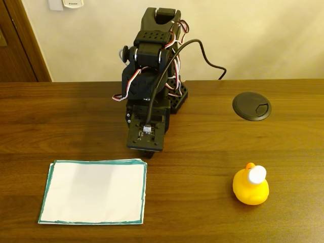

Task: Grab the yellow duck toy and put inside the green color rectangle box on the table

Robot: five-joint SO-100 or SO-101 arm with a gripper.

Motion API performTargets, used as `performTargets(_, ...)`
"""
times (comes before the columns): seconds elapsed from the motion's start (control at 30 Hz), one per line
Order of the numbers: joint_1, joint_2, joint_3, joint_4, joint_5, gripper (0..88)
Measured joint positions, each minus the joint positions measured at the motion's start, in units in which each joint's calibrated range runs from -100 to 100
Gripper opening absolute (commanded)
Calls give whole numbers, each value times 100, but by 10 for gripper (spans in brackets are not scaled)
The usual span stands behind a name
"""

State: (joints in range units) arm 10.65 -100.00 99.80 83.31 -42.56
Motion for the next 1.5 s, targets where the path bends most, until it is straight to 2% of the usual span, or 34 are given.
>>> performTargets(1.33,36,0,0,0,-10,16)
performTargets(1.5,-82,0,0,39,-190,17)
